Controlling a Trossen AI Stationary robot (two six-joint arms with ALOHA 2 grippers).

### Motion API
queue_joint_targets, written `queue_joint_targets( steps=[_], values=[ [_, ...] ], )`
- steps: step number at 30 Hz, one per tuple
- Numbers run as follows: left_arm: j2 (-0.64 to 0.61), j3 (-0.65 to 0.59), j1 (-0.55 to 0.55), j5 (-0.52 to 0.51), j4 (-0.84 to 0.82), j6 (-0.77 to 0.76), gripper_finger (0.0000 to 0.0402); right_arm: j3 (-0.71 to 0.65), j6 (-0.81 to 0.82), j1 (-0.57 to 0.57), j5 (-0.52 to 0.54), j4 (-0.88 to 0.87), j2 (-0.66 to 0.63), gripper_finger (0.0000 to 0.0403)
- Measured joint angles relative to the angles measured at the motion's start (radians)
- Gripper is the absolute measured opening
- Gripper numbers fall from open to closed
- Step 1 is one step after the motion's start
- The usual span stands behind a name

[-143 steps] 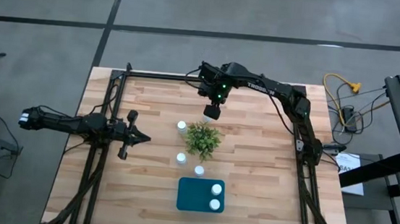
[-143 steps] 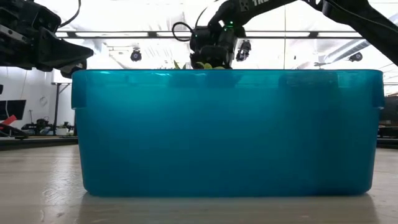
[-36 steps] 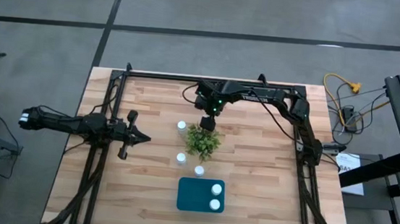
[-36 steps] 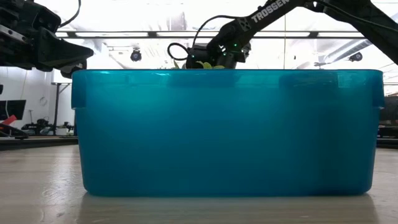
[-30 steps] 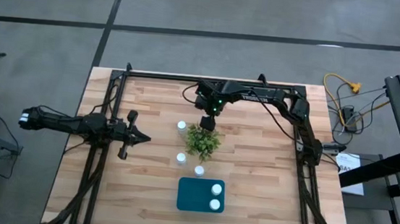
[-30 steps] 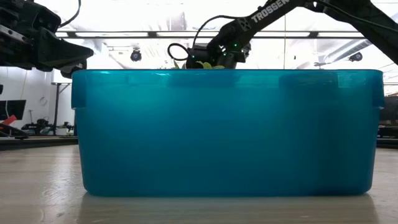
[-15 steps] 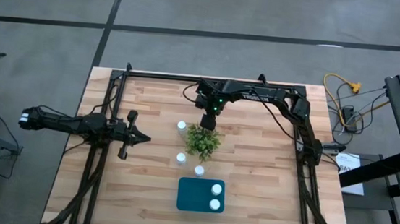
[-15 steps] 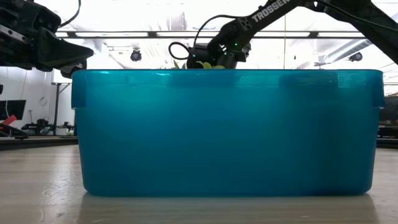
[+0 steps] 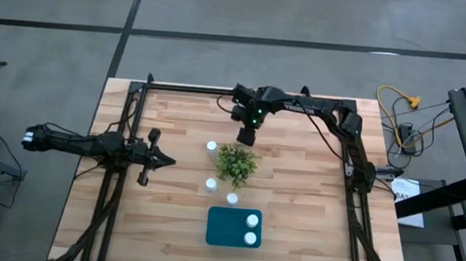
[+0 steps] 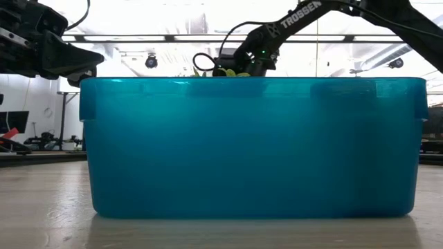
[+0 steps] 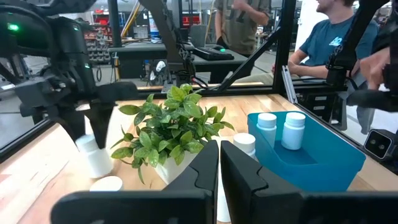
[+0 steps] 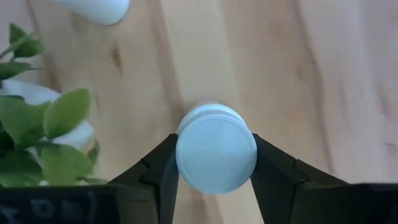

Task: Pick and place pill bottles into a basket
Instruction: Put the white medicine bottle into the blue bin

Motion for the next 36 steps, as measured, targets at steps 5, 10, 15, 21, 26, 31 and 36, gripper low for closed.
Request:
queue_joint_targets(
  steps=[5, 10, 15, 21, 26, 31, 36],
  values=[
    [0.000, 0.000, 0.000, 0.000, 0.000, 0.000, 0.0001, 0.105, -0.033, -0.029, 0.041, -0.093, 0.000, 0.0147],
    [0.000, 0.000, 0.000, 0.000, 0.000, 0.000, 0.0001, 0.262, -0.062, -0.039, 0.040, -0.204, -0.002, 0.0147],
    [0.000, 0.000, 0.000, 0.000, 0.000, 0.000, 0.0001, 0.440, -0.083, -0.034, -0.072, -0.313, -0.006, 0.0147],
    [0.000, 0.000, 0.000, 0.000, 0.000, 0.000, 0.0001, 0.600, -0.058, -0.011, -0.154, -0.400, -0.034, 0.0147],
    [0.001, 0.000, 0.000, 0.000, 0.000, 0.000, 0.0001, 0.589, 0.000, 0.038, -0.199, -0.397, -0.101, 0.0147],
    [0.001, 0.000, 0.000, 0.000, 0.000, 0.000, 0.0001, 0.589, 0.046, 0.128, -0.199, -0.415, -0.109, 0.0147],
    [0.000, 0.000, 0.000, 0.000, 0.000, 0.000, 0.0001, 0.589, 0.076, 0.232, -0.195, -0.461, -0.109, 0.0147]
  ],
)
